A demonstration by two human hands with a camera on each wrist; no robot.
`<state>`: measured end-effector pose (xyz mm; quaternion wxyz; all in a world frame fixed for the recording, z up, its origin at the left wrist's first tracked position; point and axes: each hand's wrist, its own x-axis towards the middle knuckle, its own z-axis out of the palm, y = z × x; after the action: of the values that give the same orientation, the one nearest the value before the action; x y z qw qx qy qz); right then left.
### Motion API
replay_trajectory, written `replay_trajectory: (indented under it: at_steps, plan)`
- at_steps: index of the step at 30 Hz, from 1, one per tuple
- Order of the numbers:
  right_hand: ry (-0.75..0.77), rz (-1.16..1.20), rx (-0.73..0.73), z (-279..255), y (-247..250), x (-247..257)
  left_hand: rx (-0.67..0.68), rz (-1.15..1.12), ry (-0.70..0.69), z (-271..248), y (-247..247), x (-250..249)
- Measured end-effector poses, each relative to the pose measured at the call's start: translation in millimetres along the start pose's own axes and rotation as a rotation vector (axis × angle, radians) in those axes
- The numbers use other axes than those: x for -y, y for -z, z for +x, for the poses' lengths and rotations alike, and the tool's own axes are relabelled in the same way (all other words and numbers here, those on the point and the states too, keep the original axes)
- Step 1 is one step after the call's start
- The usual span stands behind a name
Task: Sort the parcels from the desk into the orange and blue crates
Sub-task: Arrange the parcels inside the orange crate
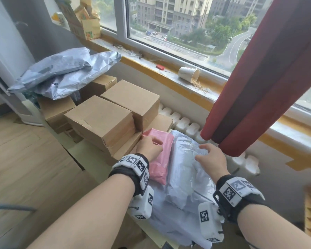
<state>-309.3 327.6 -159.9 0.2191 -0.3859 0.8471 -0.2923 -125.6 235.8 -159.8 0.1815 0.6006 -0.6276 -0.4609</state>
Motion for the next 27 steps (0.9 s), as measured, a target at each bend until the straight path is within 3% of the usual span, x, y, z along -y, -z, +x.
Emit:
replay_trajectory:
  at_steps: [4, 11, 18, 27]
  plan:
    - [-0.135, -0.046, -0.056, 2, 18, -19, 0.146, 0.065, -0.002, -5, -25, -16]
    - [-0.411, 0.110, 0.168, 1, 20, -43, 0.170, 0.142, 0.012, -8, -50, -26]
    - [-0.399, 0.128, 0.228, -5, 26, -36, 0.230, 0.060, 0.084, -11, -54, -36]
    - [-0.271, 0.148, 0.063, -3, 86, -2, 0.185, -0.141, 0.088, -14, -34, -84]
